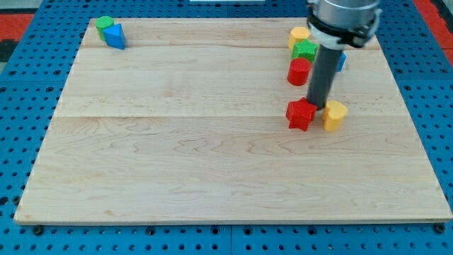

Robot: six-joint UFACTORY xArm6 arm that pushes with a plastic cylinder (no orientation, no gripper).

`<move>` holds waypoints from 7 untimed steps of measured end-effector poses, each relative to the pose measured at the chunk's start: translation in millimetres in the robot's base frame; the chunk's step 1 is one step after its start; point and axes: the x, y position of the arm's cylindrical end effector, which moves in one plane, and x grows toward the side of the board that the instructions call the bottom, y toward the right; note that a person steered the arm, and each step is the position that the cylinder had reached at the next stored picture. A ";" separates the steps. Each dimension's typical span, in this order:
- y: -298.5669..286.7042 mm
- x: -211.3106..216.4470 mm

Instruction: Move the heart vertically below the cube

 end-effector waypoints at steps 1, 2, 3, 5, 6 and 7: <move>23.0 30.9; 23.6 -3.1; 69.8 -0.6; 45.7 58.3; 42.5 25.8; 9.7 35.6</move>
